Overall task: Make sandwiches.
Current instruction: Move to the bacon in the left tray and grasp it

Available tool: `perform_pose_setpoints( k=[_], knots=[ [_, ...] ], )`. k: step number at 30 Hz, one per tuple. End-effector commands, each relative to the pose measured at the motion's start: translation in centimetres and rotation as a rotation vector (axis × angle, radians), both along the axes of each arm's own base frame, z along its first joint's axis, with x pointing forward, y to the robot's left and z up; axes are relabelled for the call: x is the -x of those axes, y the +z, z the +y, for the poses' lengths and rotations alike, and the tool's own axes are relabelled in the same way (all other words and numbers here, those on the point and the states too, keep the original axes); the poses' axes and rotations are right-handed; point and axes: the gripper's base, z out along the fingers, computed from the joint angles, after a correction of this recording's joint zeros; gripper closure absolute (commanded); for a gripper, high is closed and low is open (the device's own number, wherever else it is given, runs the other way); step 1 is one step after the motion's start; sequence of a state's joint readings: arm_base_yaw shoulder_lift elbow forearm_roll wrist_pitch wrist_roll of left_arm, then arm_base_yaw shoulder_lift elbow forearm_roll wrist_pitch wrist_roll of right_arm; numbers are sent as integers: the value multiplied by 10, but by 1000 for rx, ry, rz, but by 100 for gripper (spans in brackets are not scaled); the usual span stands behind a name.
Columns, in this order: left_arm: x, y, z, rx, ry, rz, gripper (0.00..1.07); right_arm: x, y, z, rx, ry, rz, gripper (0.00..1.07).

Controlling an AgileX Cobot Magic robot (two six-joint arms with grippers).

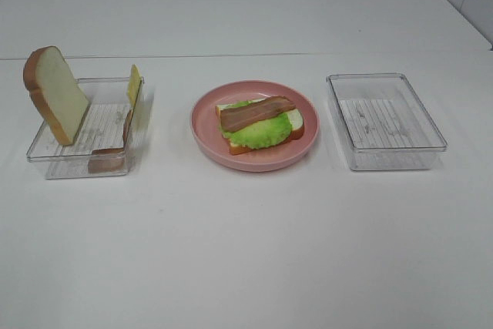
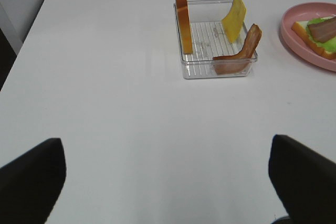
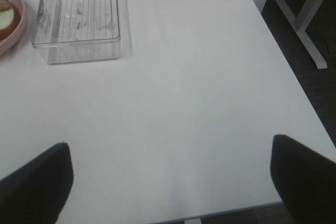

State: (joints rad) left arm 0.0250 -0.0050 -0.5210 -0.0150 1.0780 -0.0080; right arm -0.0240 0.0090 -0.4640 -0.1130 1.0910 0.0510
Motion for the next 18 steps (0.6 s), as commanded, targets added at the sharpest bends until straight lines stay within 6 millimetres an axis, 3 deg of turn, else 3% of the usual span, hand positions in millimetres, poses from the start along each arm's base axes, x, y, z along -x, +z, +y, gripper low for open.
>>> perform_pose_setpoints(
  k=[1,18],
  knots=[
    [1,0,0,2,3,-8,9,5,-5,0,17,8,-21,8],
    [0,0,0,2,3,-7,9,5,-4,1,11,15,-19,8]
  ],
)
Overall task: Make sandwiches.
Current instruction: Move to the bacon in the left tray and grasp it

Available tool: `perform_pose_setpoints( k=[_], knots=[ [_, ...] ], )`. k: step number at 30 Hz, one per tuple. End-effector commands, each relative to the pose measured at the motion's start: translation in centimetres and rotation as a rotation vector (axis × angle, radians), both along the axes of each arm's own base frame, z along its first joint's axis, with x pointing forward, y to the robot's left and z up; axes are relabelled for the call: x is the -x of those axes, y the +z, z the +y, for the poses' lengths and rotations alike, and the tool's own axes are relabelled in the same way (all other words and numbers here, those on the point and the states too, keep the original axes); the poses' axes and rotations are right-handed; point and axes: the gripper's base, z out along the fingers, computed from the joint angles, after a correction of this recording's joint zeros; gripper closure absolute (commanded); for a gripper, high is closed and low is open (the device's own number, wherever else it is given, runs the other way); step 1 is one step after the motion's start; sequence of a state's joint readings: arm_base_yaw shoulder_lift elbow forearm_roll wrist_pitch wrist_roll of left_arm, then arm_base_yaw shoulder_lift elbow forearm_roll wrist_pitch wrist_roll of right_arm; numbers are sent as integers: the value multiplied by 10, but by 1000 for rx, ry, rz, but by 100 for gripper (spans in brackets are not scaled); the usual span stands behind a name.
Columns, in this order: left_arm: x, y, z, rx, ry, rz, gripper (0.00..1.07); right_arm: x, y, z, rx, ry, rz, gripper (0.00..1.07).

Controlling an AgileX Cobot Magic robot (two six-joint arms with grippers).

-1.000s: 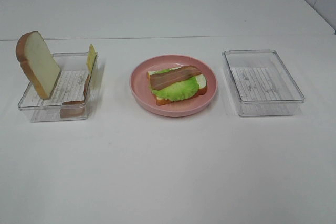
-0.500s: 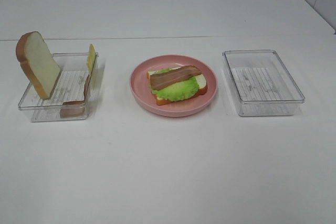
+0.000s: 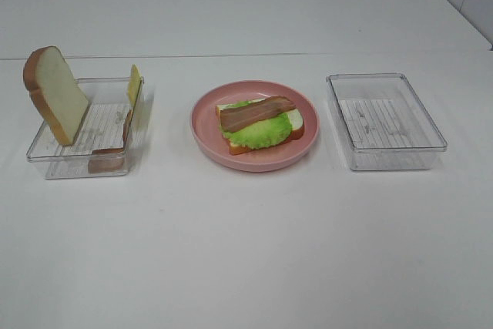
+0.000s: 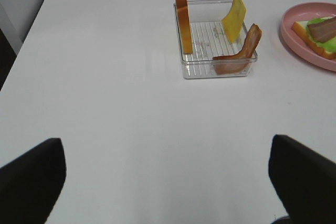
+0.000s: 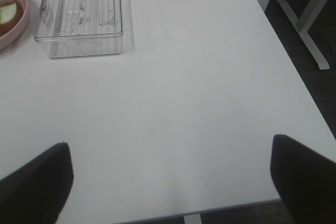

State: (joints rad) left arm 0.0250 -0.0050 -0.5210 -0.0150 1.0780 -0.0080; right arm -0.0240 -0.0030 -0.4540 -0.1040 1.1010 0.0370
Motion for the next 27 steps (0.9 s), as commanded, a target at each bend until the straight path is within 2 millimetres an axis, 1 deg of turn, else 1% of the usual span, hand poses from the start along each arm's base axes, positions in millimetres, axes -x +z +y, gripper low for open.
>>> perform_pose_setpoints(
  k=[1,27],
  knots=[
    [0,0,0,2,3,-7,9,4,-1,0,8,3,-29,8],
    [0,0,0,2,3,-7,9,4,-1,0,8,3,-29,8]
  ],
)
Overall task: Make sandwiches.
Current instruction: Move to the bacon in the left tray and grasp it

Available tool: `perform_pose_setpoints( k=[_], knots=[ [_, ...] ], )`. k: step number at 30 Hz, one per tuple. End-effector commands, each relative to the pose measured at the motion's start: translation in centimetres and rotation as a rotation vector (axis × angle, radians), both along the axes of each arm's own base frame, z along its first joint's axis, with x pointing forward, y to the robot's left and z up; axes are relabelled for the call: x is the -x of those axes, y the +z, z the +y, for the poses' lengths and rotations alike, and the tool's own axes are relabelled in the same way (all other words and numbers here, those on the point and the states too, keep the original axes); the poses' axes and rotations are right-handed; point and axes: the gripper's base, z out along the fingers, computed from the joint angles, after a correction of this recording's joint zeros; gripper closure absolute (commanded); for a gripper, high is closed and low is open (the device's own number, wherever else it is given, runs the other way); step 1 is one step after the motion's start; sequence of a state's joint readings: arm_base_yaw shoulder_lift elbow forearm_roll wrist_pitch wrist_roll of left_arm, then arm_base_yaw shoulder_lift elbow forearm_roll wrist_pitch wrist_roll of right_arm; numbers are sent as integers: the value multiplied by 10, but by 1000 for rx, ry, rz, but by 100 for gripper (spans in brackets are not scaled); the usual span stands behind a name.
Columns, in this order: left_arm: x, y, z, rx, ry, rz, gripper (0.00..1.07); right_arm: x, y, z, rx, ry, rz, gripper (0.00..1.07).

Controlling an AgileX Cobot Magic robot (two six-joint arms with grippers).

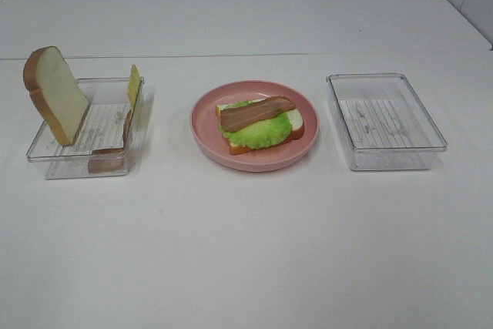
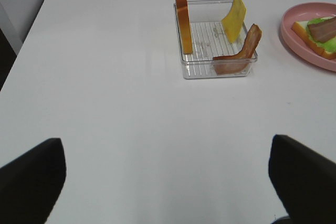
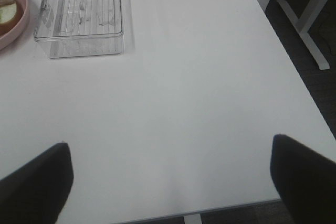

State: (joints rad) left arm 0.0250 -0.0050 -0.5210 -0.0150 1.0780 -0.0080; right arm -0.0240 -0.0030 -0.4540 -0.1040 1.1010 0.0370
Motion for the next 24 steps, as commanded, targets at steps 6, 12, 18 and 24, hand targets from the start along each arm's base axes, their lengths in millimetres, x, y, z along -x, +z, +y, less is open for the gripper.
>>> perform_pose_setpoints(
  k=[6,12,18,24],
  knots=[
    [0,0,0,2,3,-7,9,4,-1,0,8,3,-29,8],
    [0,0,0,2,3,-7,9,4,-1,0,8,3,-29,8],
    [0,0,0,2,3,-7,9,4,-1,0,8,3,-29,8],
    [0,0,0,2,3,-7,9,4,-1,0,8,3,-29,8]
  ],
)
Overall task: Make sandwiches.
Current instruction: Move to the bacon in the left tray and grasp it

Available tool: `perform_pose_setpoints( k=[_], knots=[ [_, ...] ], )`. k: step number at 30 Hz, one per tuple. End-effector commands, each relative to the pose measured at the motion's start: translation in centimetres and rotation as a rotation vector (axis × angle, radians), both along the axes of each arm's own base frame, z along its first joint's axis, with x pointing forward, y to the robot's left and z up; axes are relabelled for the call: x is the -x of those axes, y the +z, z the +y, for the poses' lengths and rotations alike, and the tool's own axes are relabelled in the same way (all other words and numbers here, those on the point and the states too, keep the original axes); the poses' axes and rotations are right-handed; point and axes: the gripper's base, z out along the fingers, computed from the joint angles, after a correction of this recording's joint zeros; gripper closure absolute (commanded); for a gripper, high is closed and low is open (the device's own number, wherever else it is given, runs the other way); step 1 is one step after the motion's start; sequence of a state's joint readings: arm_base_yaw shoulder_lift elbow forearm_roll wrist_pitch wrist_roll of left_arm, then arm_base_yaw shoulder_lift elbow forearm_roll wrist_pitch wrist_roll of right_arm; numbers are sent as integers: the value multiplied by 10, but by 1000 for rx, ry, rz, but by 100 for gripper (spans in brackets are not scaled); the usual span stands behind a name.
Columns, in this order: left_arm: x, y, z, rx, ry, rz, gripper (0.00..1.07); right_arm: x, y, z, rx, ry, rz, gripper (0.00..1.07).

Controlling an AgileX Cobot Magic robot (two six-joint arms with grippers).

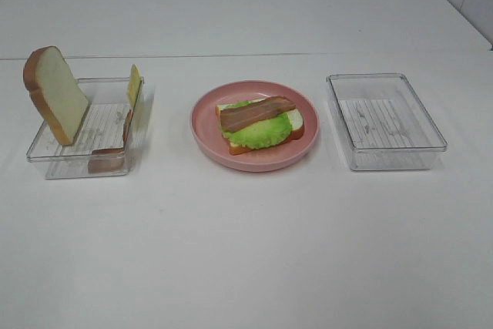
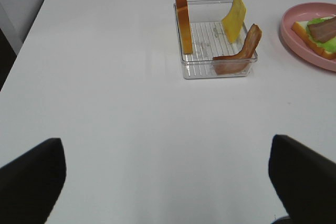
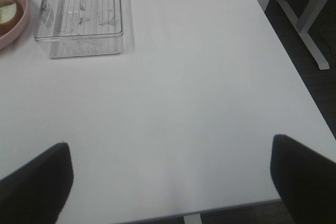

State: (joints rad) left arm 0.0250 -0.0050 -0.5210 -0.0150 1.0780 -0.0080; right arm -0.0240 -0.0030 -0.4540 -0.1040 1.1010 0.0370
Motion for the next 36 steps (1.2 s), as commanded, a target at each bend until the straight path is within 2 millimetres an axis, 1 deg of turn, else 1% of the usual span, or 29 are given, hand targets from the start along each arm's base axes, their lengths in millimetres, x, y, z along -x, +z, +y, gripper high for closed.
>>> perform_pose_setpoints(
  k=[1,4,7,8,9,11,13,14,15,17,18,19,20,21,22,23,24,25,26,27,28,29,30,31,32,33,34,35,36],
  knots=[
    [0,0,0,2,3,-7,9,4,-1,0,8,3,-29,8],
    [1,1,0,2,3,-15,9,4,-1,0,8,3,-29,8],
    [1,10,0,1,4,-56,9,4,-1,0,8,3,-29,8],
    [-3,18,0,1,4,-70,9,4,-1,0,7,3,-29,8],
    [-3,18,0,1,4,-70,9,4,-1,0,7,3,-29,8],
    [-17,27,1,1,5,-42,9,4,-1,0,7,3,-29,8],
    [-22,28,0,4,4,-33,9,4,-1,0,7,3,-29,8],
    [-33,33,1,6,4,-32,9,4,-1,0,7,3,-29,8],
    [-33,33,1,6,4,-32,9,4,-1,0,7,3,-29,8],
    [-52,40,1,16,3,-24,9,4,-1,1,5,5,-29,8],
    [-52,40,1,16,3,-24,9,4,-1,1,5,5,-29,8],
    [-59,42,1,18,3,-13,9,4,-1,1,5,5,-29,8],
    [-74,46,1,23,1,26,9,4,-1,1,5,5,-29,8],
    [-74,46,1,23,1,26,9,4,-1,1,5,5,-29,8],
    [-89,50,1,27,1,72,9,4,-1,1,5,5,-29,8],
    [-89,50,1,27,1,72,9,4,-1,1,5,5,-29,8],
    [-97,51,1,28,1,100,9,4,-1,1,5,5,-29,8],
    [-113,54,2,30,2,146,9,4,-1,1,5,5,-29,8],
    [-113,54,2,30,2,146,9,4,-1,1,5,5,-29,8],
    [-130,56,2,33,1,195,9,4,-1,1,5,5,-29,8],
    [-139,57,2,38,0,219,9,4,-1,1,5,5,-29,8],
    [-139,57,2,38,0,219,9,4,-1,1,5,5,-29,8],
    [-155,60,1,55,-3,259,9,4,-1,1,5,5,-29,8],
    [-165,61,1,64,-5,277,9,4,-1,1,5,5,-29,8],
    [-165,61,1,64,-5,277,9,4,-1,1,5,5,-29,8],
    [-181,62,0,85,-9,307,9,4,-1,1,5,5,-29,8],
    [-181,62,0,85,-9,307,9,4,-1,1,5,5,-29,8],
    [-188,64,0,94,-10,314,9,4,-1,1,5,5,-29,8],
    [-208,64,-1,119,-14,349,9,4,-1,1,5,5,-29,8]
  ],
)
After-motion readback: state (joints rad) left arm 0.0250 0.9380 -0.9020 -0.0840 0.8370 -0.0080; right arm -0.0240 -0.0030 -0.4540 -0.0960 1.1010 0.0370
